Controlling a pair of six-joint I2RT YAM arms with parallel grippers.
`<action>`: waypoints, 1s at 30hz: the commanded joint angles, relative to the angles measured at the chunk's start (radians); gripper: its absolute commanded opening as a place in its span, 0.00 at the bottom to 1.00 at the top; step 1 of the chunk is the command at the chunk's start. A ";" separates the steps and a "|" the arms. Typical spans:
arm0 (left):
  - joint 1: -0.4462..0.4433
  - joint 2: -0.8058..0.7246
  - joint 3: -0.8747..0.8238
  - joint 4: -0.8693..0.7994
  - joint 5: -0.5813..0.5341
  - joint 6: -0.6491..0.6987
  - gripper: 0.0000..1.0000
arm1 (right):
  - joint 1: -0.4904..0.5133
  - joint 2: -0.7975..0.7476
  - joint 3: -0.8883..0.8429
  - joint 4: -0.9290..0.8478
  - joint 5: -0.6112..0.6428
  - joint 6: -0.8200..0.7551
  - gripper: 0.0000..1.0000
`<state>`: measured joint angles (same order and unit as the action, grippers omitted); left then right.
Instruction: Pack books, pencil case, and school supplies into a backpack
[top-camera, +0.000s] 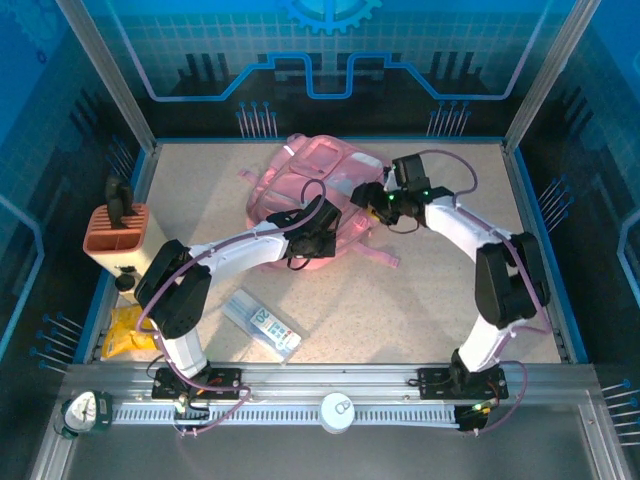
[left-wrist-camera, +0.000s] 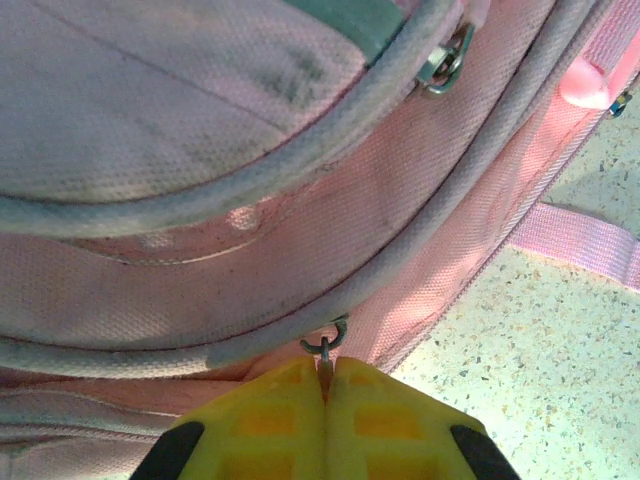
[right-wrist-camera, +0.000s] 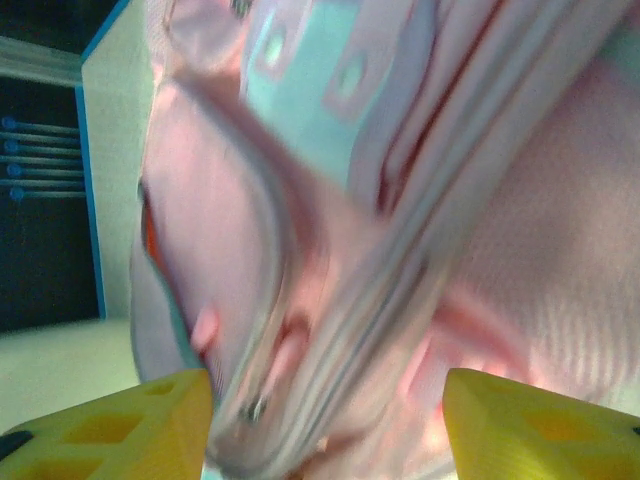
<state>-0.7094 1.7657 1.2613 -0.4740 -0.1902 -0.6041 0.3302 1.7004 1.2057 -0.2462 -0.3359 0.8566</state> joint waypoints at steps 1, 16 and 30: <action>-0.005 -0.021 -0.009 -0.016 -0.018 -0.020 0.00 | 0.057 -0.062 -0.099 0.022 -0.036 0.058 0.64; -0.005 -0.061 -0.071 0.040 -0.027 -0.054 0.00 | 0.202 0.015 -0.175 0.258 0.093 0.342 0.57; 0.009 -0.003 -0.076 0.037 -0.077 -0.026 0.01 | 0.201 0.124 -0.157 0.385 0.138 0.381 0.01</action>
<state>-0.7074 1.7443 1.1866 -0.4202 -0.2180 -0.6483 0.5278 1.8034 1.0595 0.0620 -0.2390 1.2316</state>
